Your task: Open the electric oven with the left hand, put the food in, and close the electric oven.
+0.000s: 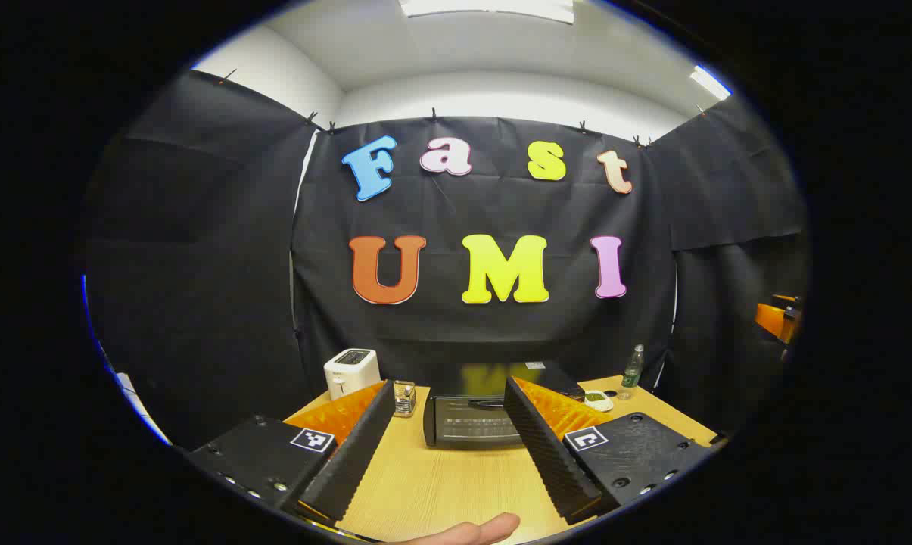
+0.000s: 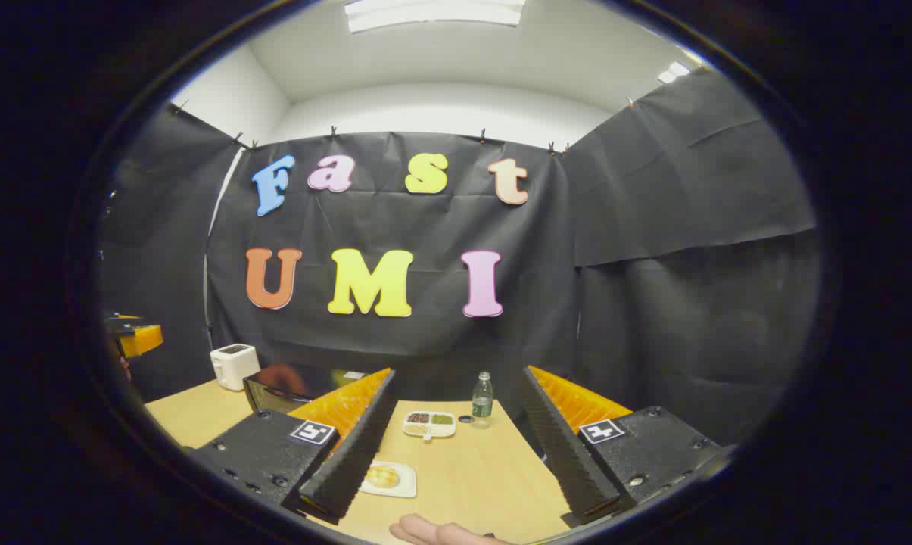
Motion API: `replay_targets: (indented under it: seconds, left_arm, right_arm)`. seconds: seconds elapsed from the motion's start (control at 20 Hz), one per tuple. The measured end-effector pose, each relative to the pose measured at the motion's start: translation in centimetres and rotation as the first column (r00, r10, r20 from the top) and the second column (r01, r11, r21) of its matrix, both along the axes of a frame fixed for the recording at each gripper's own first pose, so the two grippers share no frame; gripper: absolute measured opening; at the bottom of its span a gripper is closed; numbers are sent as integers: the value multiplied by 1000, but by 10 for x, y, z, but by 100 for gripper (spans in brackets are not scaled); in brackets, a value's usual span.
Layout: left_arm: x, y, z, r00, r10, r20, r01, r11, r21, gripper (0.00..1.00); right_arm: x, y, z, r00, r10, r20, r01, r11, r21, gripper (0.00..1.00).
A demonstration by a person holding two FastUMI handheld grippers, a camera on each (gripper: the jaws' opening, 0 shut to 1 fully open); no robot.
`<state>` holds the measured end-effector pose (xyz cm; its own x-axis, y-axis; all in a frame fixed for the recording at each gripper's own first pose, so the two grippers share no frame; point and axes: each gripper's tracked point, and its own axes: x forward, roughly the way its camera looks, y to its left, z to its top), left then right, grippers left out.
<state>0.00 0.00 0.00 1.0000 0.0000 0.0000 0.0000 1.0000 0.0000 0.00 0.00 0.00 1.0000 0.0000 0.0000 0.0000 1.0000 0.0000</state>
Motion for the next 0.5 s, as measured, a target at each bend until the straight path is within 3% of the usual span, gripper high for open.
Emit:
replay_targets:
  seconds: [0.05,0.1,0.4,0.5]
  left_arm:
    - [1,-1,0,1000,-6,-3,6,1000,-1,88]
    - [2,-2,-1,1000,-10,-2,10,1000,-2,95]
    - [-8,-13,-8,999,-42,-33,42,999,-3,95]
    - [-11,-8,5,999,-30,13,30,1000,4,95]
  right_arm:
    - [-1,-1,-1,1000,-3,1,3,1000,0,100]
    - [-1,-3,-2,1000,-10,1,10,1000,1,100]
    - [-5,-2,-5,999,-23,32,22,1000,22,100]
    - [-1,-5,-9,999,-38,32,37,999,23,100]
